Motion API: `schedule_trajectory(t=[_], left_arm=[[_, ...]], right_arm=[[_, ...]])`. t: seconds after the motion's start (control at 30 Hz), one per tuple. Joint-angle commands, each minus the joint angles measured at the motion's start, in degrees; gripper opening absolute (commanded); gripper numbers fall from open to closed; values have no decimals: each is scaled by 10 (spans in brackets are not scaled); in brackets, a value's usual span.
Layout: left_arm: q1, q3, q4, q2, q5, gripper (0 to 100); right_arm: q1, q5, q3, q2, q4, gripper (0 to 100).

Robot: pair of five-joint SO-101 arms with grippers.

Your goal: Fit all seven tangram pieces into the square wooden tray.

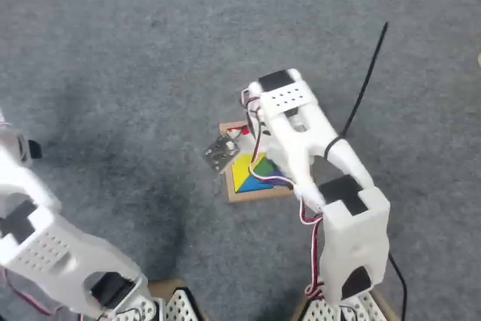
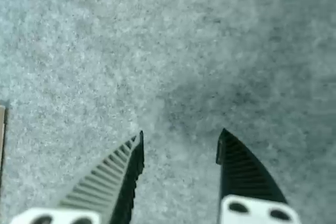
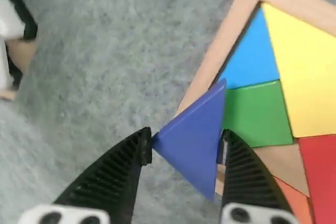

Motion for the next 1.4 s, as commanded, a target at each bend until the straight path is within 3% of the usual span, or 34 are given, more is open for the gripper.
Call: schedule_trajectory(t=[0.0, 0.4, 0.63, 0.8, 0.9, 1.1, 1.23, 1.37], left_arm=[[3, -25, -11, -4, -4, 225], [-2, -25, -11, -5, -4, 225], [-2, -26, -9, -10, -4, 225], [-1, -26, -10, -10, -4, 225], [2, -26, -10, -9, -4, 225], [2, -27, -11, -10, -4, 225], [2, -27, -11, -10, -5, 225], [2, -26, -19, -9, -5, 225]], right_arm=[[15, 43, -4, -6, 20, 169], [7, 149, -14, -6, 14, 173], [22, 154, -17, -5, -12, 355], [45, 135, -22, -12, -26, 379], [34, 33, -58, -23, -25, 379], [-88, -367, -88, -41, -20, 379], [-138, -502, -86, -45, 11, 379], [-135, -587, -68, -29, -8, 379]])
